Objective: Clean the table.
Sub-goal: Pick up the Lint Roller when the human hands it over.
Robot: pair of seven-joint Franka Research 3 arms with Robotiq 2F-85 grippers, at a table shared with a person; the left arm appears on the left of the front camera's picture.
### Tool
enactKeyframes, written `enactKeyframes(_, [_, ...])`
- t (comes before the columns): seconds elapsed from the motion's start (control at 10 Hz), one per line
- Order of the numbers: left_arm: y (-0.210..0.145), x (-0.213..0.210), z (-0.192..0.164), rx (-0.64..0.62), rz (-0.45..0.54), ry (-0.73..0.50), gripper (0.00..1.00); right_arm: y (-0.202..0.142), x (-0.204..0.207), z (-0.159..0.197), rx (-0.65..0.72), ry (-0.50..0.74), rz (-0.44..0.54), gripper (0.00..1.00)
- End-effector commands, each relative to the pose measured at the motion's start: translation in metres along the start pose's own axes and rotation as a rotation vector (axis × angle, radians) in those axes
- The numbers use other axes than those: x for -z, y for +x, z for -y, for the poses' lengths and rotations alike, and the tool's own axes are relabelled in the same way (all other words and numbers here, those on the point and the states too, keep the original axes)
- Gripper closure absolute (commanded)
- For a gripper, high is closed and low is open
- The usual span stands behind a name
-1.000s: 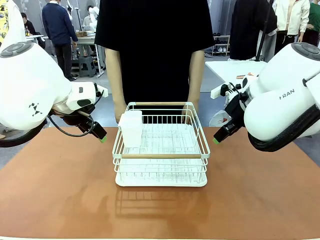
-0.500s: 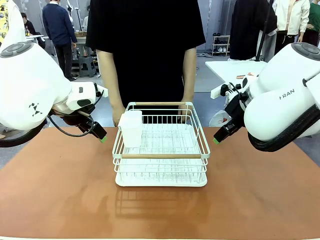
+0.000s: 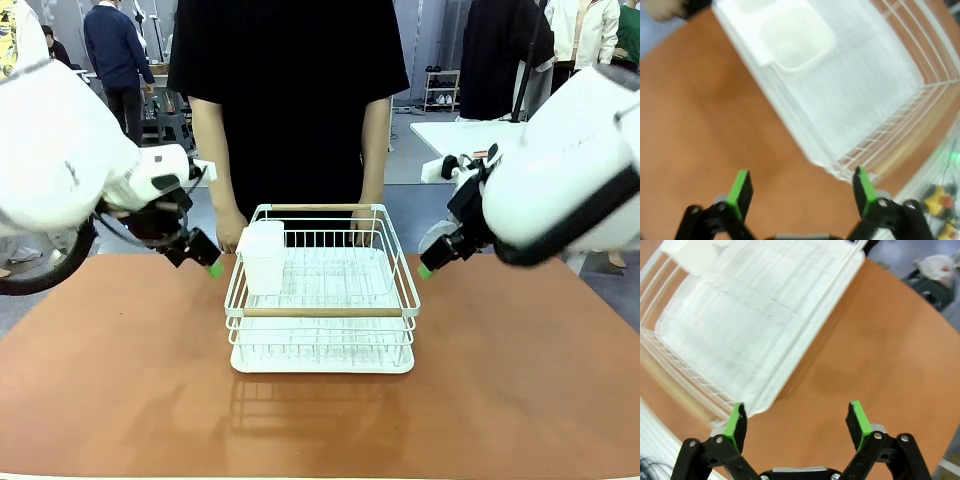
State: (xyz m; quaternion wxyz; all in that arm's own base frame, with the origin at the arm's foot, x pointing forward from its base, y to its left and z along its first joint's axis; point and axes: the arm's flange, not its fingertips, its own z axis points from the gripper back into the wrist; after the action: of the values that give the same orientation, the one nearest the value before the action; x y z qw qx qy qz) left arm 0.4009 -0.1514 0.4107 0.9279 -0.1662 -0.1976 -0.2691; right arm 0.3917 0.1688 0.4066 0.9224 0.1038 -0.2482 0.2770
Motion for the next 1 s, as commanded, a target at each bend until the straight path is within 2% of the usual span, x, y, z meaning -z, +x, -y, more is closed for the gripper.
enactKeyframes(0.0, [0.006, -0.062, -0.053, -0.151, -0.075, -0.272, 0.00, 0.001, -0.050, 0.037, 0.124, 0.192, 0.003, 0.00])
enactKeyframes(0.2, [-0.005, -0.111, -0.079, -0.273, -0.035, -0.507, 0.00, -0.011, -0.093, 0.068, 0.275, 0.420, 0.016, 0.00])
enactKeyframes(0.4, [-0.040, -0.164, -0.111, -0.316, -0.010, -0.779, 0.00, -0.041, -0.144, 0.108, 0.446, 0.574, 0.062, 0.00])
enactKeyframes(0.5, [-0.066, -0.185, -0.126, -0.342, 0.026, -0.820, 0.00, -0.063, -0.168, 0.128, 0.492, 0.689, 0.092, 0.00])
enactKeyframes(0.7, [-0.120, -0.219, -0.164, -0.430, 0.209, -0.881, 0.00, -0.114, -0.196, 0.172, 0.615, 0.780, 0.201, 0.00])
enactKeyframes(0.9, [-0.171, -0.234, -0.207, -0.428, 0.322, -0.878, 0.00, -0.149, -0.214, 0.203, 0.675, 0.901, 0.275, 0.00])
